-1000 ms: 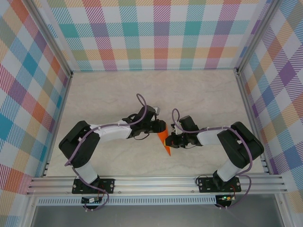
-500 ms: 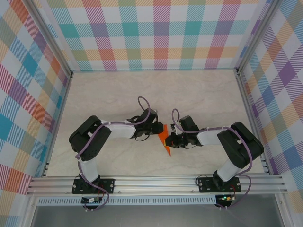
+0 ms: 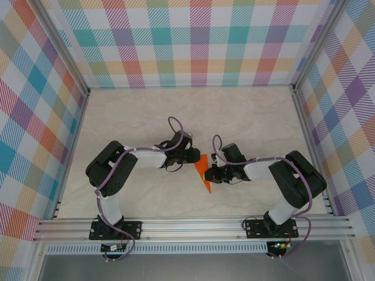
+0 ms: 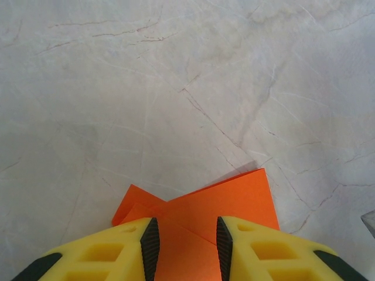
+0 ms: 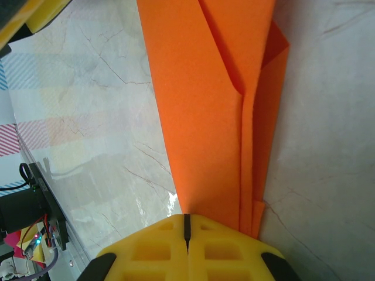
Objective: Fold a paper plane with a square sheet of paper (pick it up from the middle)
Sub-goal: Fold the wing for the fifth time at the center of the table.
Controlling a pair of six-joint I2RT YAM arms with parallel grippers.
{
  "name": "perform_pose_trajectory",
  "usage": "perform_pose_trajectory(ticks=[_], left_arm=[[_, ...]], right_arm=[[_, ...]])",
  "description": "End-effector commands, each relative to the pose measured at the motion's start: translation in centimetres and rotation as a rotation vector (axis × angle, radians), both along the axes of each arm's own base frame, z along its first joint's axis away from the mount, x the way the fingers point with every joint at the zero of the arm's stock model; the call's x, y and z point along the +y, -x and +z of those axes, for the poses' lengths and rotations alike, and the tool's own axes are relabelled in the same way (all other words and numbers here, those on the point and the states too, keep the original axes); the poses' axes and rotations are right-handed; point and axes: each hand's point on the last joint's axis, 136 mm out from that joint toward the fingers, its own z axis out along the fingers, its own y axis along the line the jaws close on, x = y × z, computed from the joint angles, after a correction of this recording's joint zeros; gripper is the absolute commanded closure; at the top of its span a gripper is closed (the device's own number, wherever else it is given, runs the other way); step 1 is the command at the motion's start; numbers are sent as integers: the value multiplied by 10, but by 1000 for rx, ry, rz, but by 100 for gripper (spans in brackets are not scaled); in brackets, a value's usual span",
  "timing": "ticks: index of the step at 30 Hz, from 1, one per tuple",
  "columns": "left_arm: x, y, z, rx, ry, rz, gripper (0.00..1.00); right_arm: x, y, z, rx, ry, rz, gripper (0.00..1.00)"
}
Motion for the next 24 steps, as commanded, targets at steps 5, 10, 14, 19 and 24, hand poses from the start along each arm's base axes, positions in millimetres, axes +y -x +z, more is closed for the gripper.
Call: perform_pose_trajectory(ticks=[5,10,14,19,24], left_arm=[[31,-24,12,-81,-151,38,64],[28,-25,14,-68,-126,35,64],[20,-20,49,-103,-23,33,63],[5,0,83,-135,90,-21,65],[-18,17,75,-79,184,-103,70]], right_arm=[[-21,34,-31,136,110,19,98],[-20,32,-26,122,101,21,98],[-19,31,-24,117,100,20,98],[-16,27,-22,115,93,18,98],[-11,22,-17,106,69,13,98]])
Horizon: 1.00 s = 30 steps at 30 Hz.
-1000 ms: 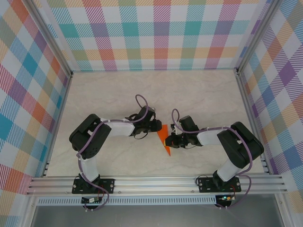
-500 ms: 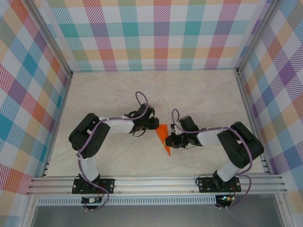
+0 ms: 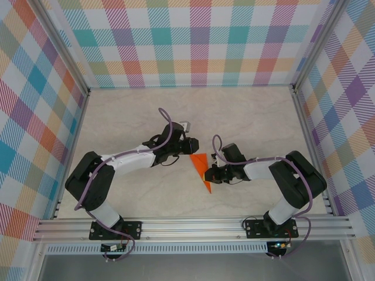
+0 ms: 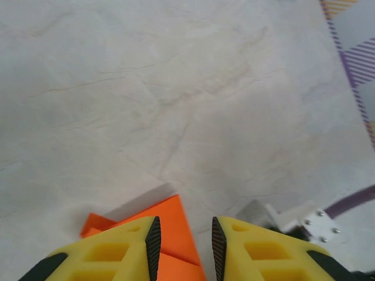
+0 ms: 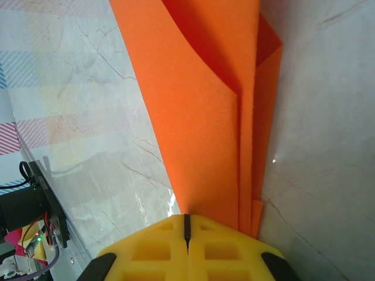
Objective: Fold a paper plane with a square sheet of paper (pick it up from the middle)
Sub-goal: Fold the wing for the fifth time at the center of the table.
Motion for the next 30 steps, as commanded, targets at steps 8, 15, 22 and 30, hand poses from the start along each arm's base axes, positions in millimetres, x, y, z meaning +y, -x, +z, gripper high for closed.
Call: perform_pose_trajectory(ticks=[8,15,22,30], left_arm=[[-29,26,-73,201,14,-61,73],[-15,25,-107,227,-75,0,73],[-10,30,-127,266,-96,9,73],[-9,32,-130,272,-112,9,74]], right_arm=[[-4,10,0,64,47,0,96],[-2,7,25,21,10,0,94],[10,4,43,7,-45,34,90],[10,5,0,102,45,35,90]])
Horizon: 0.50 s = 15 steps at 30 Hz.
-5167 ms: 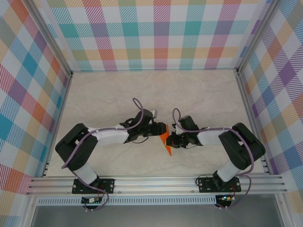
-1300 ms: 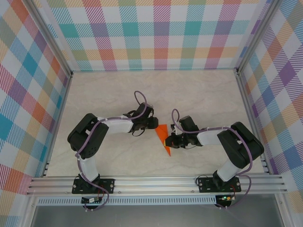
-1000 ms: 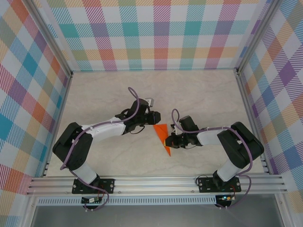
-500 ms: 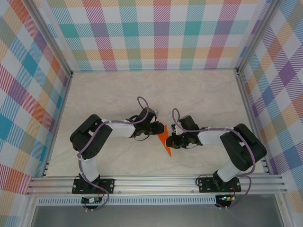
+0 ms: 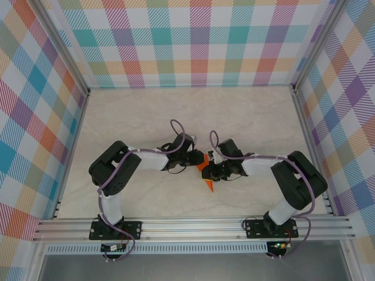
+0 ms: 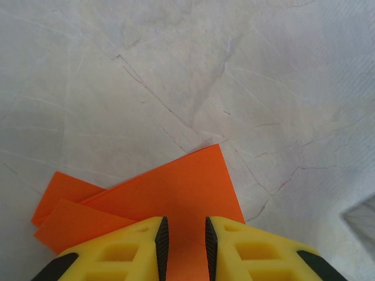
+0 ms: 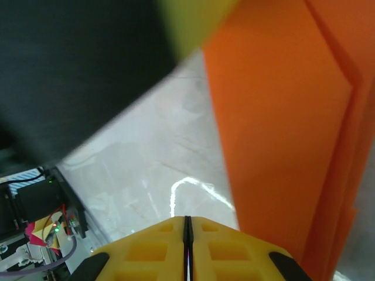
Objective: Fold a paper plane with a square sheet of paper (pick it up from the middle)
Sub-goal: Fold the wing for the fifth time at the center of the table.
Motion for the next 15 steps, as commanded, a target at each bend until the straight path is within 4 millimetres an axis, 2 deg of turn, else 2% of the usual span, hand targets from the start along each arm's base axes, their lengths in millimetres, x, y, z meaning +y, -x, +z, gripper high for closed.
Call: perform_pose_trajectory(ticks=[1,5,12,15], left_arm=[[17,15,-39,73,-103,19,74],[20,15,-42,77,-124,24,74],[22,14,-42,72,-134,26,75],[23,14,-43,72,-137,27,75]], right_arm=[[-4,7,-19,51,45,10,90],[-9,14,-23,66,57,13,88],[-16,27,-5,32,28,31,84],[-21,39,-10,59,30,52,83]])
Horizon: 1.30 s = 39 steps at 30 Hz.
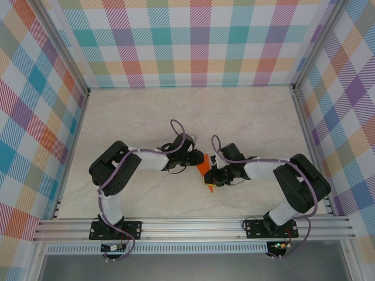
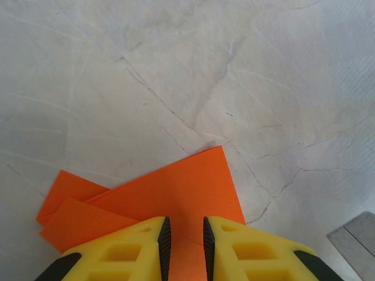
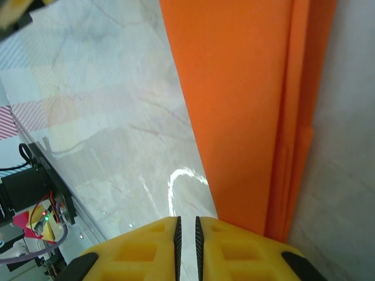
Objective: Fold a paper plane with a square sheet of paper (pick it up from the middle)
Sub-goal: Fold the wing for the fifth time at the center of the table.
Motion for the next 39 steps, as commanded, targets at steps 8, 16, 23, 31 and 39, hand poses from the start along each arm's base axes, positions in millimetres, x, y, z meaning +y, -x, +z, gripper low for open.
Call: perform_pose_trajectory(ticks=[8,16,23,31,39], left_arm=[[20,15,-42,80,-126,19,75],[22,15,-45,82,-146,13,76],[23,18,-42,83,-142,5,76],[18,18,-41,89,-116,4,75],[16,19,-37,90,-101,-2,75]], right_arm=[[-19,41,-24,101,41,76,83],[-29,54,-26,113,60,75,81],[-29,39,-9,22,70,28,82],[-1,-5,35,-123,-26,12,79],[2,-17,-3,-66,53,11,79]])
